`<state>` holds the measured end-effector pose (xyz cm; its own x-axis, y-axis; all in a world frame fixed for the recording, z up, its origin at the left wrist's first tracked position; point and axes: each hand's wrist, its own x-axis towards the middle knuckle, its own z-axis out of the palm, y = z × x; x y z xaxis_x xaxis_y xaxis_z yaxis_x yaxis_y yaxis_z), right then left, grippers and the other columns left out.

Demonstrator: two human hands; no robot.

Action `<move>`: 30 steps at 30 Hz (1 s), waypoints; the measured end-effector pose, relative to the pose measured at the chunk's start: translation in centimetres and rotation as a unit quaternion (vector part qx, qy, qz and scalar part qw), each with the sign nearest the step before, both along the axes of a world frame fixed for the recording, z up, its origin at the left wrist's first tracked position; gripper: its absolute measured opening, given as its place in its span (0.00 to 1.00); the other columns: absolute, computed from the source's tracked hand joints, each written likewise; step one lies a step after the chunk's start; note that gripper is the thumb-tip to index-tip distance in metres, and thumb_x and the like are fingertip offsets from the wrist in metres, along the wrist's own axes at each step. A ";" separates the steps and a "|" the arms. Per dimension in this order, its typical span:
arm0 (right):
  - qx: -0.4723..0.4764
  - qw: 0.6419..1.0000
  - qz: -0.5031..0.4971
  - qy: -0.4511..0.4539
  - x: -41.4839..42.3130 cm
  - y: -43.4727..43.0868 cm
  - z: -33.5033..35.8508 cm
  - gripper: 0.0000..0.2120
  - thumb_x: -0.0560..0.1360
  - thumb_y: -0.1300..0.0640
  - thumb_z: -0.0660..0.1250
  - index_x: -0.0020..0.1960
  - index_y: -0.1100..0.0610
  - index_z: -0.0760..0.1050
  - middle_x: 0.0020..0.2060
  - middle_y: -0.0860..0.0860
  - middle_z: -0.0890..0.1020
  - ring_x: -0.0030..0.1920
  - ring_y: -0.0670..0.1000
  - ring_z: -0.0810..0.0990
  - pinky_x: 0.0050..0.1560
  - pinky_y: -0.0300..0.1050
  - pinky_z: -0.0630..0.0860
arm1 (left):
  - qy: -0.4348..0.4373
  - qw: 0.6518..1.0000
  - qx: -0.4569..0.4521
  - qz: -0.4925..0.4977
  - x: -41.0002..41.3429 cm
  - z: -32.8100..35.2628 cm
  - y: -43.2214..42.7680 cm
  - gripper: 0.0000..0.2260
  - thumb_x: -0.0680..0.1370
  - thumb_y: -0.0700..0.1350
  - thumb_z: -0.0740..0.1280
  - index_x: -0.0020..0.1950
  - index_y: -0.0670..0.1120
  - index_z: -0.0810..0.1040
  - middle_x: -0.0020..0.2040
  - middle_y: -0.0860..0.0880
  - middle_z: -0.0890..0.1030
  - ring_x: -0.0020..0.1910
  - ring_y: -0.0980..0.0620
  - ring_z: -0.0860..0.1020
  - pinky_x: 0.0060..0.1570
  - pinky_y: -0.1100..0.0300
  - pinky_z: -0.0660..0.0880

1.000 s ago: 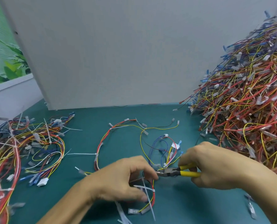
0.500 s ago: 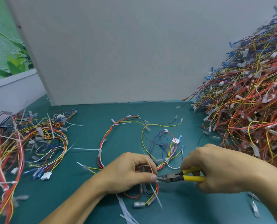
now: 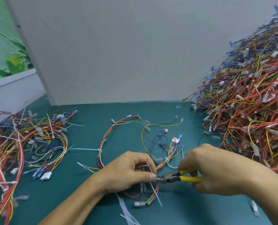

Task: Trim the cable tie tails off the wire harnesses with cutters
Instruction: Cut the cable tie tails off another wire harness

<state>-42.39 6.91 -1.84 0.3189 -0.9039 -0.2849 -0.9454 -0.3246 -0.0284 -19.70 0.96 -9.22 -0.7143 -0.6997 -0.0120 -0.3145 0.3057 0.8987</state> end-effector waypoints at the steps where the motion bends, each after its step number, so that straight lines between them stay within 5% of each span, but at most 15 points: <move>1: -0.001 1.000 0.001 0.000 0.0 0.0 -0.1 0.04 0.69 0.51 0.65 0.44 0.47 0.72 0.42 0.48 0.78 0.46 0.50 0.76 0.46 0.54 0.78 | 0.002 1.000 0.001 0.001 0.0 0.0 0.0 0.01 0.74 0.46 0.70 0.43 0.50 0.79 0.37 0.57 0.79 0.38 0.58 0.75 0.44 0.63 0.72; 5: -0.006 1.000 0.006 0.006 -0.1 0.0 -0.2 0.03 0.69 0.51 0.64 0.42 0.47 0.71 0.42 0.48 0.78 0.47 0.53 0.77 0.46 0.55 0.78 | 0.007 1.000 0.002 0.005 -0.1 0.1 0.1 0.04 0.77 0.45 0.68 0.42 0.50 0.79 0.34 0.60 0.77 0.36 0.62 0.73 0.41 0.70 0.69; 21: -0.042 0.998 0.020 0.044 0.3 0.0 -0.5 0.09 0.68 0.53 0.64 0.31 0.48 0.67 0.31 0.49 0.68 0.39 0.55 0.72 0.38 0.47 0.73 | -0.044 0.998 -0.040 0.032 -0.7 0.3 0.3 0.09 0.77 0.50 0.66 0.38 0.49 0.78 0.31 0.56 0.74 0.32 0.58 0.69 0.36 0.65 0.67; 30: -0.045 0.999 0.012 0.018 0.3 -0.4 -0.9 0.06 0.68 0.54 0.64 0.34 0.52 0.68 0.30 0.50 0.68 0.37 0.55 0.72 0.33 0.46 0.68 | -0.019 0.998 -0.001 0.065 -0.8 0.1 0.2 0.09 0.75 0.51 0.62 0.37 0.50 0.75 0.33 0.52 0.74 0.32 0.56 0.68 0.35 0.65 0.65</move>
<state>-42.09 6.53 -2.78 0.3309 -0.9189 -0.2147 -0.9375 -0.3461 0.0365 -20.52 1.15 -9.17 -0.6173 -0.7859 -0.0352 -0.3847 0.2625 0.8849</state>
